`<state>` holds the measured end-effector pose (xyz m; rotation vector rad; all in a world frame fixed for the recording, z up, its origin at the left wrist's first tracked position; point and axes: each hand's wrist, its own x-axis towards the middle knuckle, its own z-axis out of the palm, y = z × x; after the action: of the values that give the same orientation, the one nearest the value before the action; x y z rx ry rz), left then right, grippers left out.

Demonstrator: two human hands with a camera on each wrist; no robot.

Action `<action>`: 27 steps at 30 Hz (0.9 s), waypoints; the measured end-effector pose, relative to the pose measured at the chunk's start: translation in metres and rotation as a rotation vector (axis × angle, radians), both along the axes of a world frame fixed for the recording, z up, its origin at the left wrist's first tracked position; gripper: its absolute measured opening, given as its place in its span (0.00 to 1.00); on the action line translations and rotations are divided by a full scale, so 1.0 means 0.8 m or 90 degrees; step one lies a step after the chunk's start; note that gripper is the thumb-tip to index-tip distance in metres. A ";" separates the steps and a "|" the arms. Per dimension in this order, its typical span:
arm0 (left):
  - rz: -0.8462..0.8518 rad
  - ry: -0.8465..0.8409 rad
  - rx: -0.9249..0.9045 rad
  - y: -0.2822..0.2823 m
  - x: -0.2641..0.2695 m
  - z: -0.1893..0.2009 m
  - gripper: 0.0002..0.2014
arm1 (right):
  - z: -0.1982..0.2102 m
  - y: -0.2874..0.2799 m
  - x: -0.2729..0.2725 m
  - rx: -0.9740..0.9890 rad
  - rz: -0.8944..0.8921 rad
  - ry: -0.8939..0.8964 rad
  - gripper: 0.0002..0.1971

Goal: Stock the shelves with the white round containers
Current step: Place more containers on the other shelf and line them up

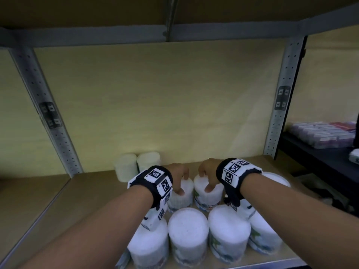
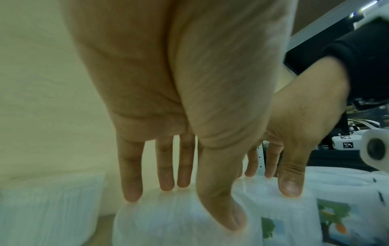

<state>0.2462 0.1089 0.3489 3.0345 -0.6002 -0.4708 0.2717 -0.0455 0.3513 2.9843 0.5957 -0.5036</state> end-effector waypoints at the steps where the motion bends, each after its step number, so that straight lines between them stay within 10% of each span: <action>1: -0.001 0.001 0.000 -0.001 -0.004 0.000 0.30 | -0.001 -0.004 -0.003 0.004 -0.002 0.003 0.33; 27: 0.036 0.014 -0.044 0.003 -0.050 -0.011 0.28 | -0.019 -0.026 -0.048 0.075 -0.009 0.019 0.33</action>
<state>0.2062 0.1111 0.3401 2.9675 -0.5177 -0.4703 0.2333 -0.0666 0.3363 3.0981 0.6288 -0.5330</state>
